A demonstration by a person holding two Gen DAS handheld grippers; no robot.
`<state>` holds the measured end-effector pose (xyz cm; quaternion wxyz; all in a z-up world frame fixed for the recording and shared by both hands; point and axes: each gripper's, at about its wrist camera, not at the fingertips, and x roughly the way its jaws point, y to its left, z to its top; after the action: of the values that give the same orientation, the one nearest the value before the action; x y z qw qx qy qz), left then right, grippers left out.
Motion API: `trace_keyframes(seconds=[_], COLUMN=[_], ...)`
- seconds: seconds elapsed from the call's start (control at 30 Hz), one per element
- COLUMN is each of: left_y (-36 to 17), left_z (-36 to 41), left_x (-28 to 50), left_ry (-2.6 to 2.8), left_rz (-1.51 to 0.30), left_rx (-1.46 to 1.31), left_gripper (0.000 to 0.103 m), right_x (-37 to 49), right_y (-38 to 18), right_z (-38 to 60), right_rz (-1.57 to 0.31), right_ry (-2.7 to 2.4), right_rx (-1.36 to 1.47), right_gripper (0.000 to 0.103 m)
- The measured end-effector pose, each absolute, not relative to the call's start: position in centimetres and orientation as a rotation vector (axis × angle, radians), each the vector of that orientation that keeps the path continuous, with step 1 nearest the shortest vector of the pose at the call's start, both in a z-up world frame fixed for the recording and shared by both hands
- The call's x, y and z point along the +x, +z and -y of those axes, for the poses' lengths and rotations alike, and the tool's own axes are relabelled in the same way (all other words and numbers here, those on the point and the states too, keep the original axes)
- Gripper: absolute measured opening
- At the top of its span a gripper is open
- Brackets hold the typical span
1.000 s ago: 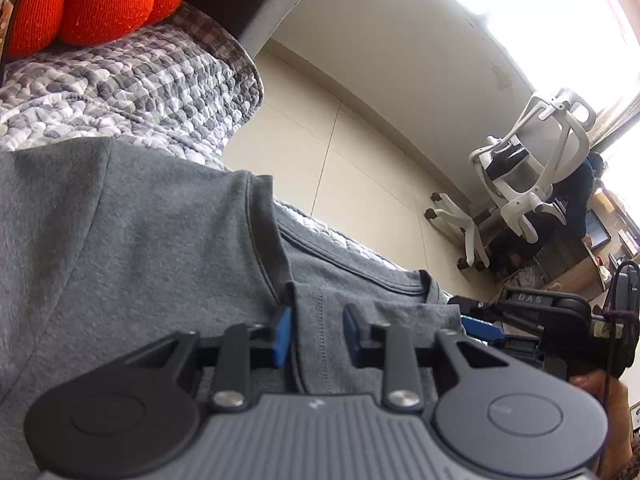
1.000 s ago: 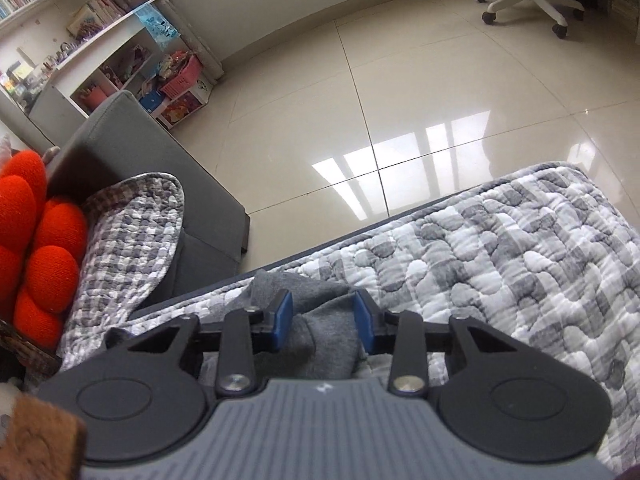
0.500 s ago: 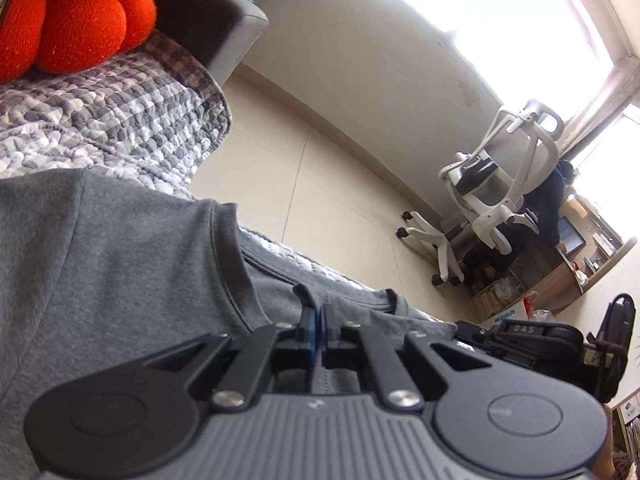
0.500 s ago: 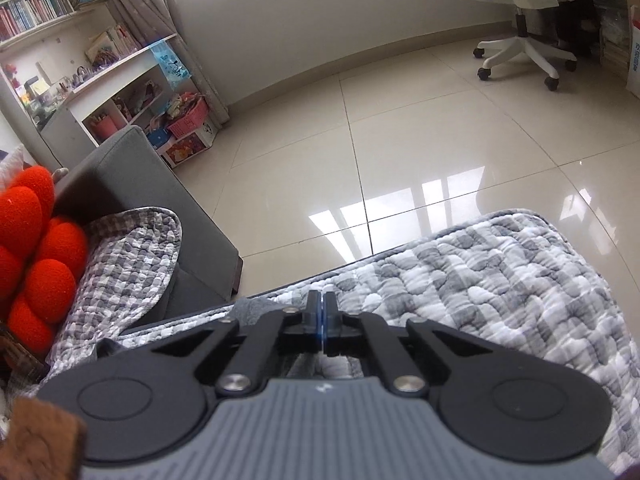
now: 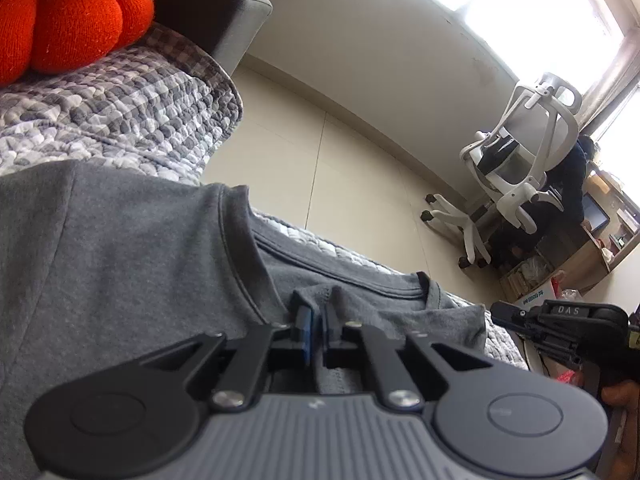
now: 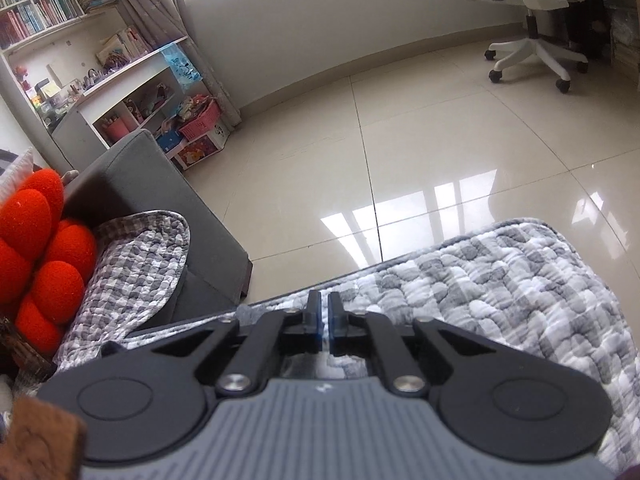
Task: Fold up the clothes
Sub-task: 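Open both grippers and lift them off the shirt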
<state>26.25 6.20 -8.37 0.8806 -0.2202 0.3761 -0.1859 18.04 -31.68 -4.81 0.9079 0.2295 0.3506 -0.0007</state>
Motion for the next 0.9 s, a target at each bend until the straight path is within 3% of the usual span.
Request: trace_keyframes(seconds=[0.1,0.13,0.2,0.37,0.43,0.7,0.77,0.83,0.9], left_y=[-7.6,-7.4,-7.0,-6.7,-6.9,-7.7,-7.9,-7.8,-7.4], left_z=[-6.8,-7.0,-7.2,-7.0,-6.8,-7.0,-6.8,-6.5,-6.2], left_x=[25.4,25.1,24.4,23.1,22.7,20.3,19.5,18.6,17.8], left_ry=[-0.385,-0.385,-0.394,-0.408,-0.41,-0.438,-0.428,-0.409,-0.397], left_rz=[-0.788,-0.788,-0.798,-0.832,-0.866,-0.94,-0.936,-0.925,-0.925], left_rx=[-0.474,-0.478,-0.485,-0.471,-0.472,-0.479,-0.457,-0.391,-0.334], left_gripper=[0.026,0.032,0.033,0.033,0.033,0.033,0.029,0.02,0.02], right_x=[16.8,16.3,14.9,12.0,11.2,7.5,7.0,6.6,6.3], right_y=[-4.5,-4.4,-4.2,-4.5,-4.9,-5.0,-5.3,-5.6,-6.0], right_z=[31.6,31.7,31.6,30.4,29.8,27.7,27.1,26.7,26.5], right_rz=[-0.75,-0.758,-0.754,-0.769,-0.79,-0.831,-0.845,-0.861,-0.876], right_ry=[0.018,0.026,0.049,0.108,0.129,0.22,0.229,0.205,0.168], right_rx=[0.469,0.476,0.494,0.485,0.49,0.483,0.458,0.418,0.38], right_gripper=[0.016,0.028,0.052,0.052,0.044,0.042,0.037,0.017,0.009])
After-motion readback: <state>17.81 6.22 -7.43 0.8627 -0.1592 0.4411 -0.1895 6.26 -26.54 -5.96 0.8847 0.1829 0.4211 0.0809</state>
